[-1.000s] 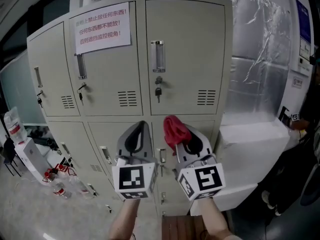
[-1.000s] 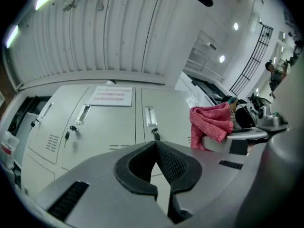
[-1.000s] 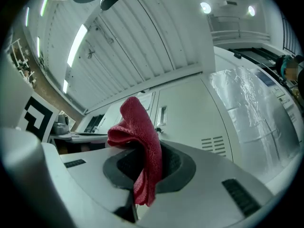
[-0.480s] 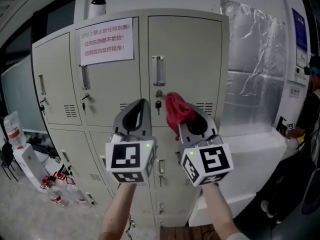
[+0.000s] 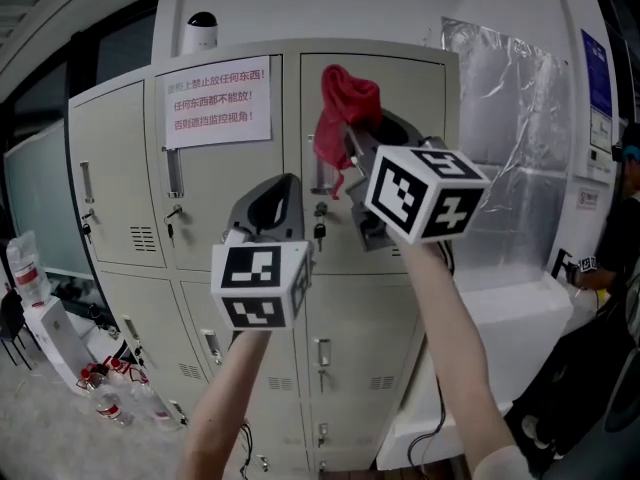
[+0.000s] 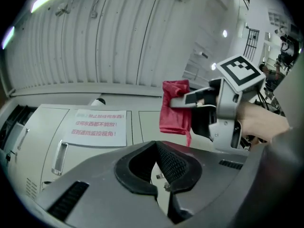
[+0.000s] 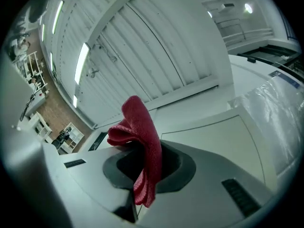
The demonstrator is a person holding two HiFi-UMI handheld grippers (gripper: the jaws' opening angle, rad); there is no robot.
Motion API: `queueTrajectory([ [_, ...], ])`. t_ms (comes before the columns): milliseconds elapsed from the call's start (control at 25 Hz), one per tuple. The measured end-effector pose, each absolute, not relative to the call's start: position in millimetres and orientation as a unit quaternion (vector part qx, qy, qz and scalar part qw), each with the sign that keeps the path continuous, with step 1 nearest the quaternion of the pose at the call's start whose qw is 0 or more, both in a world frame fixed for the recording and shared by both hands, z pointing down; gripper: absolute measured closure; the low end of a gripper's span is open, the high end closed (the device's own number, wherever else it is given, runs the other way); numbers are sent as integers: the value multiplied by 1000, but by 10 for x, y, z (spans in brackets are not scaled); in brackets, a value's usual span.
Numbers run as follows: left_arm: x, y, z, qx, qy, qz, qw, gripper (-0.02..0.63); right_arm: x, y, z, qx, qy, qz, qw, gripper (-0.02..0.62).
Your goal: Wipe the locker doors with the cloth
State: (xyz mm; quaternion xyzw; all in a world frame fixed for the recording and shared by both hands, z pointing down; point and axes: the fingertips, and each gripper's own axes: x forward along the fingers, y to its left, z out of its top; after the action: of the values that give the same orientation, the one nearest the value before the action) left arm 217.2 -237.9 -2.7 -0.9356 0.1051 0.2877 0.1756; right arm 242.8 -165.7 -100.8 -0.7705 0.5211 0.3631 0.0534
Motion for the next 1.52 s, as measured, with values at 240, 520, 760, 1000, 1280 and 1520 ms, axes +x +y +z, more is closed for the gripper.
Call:
queueTrajectory([
  [240, 2311, -2554, -583, -935, 110, 302, 148, 591, 2581, -2145, -1622, -782, 515, 351, -9, 569],
  [520, 2321, -2701, -1011, -933, 120, 309, 142, 591, 2863, -2472, -1962, -800, 502, 326, -36, 569],
  [760, 2340, -2830, -1008, -932, 126, 302, 157, 591, 2937, -2611, -2036, -809, 493, 313, -65, 569],
  [1000, 2360, -2904, -1058, -930, 129, 310, 148, 591, 3015, -2684, -2038, -821, 464, 316, -105, 569],
  [1280, 2451, -2812, -1133, -931, 117, 316, 141, 591, 3062, -2634, -2044, -822, 453, 324, -119, 569],
  [1520, 2562, -2645, -1136, -934, 105, 313, 140, 591, 3248, -2311, -2038, -829, 439, 325, -118, 569],
])
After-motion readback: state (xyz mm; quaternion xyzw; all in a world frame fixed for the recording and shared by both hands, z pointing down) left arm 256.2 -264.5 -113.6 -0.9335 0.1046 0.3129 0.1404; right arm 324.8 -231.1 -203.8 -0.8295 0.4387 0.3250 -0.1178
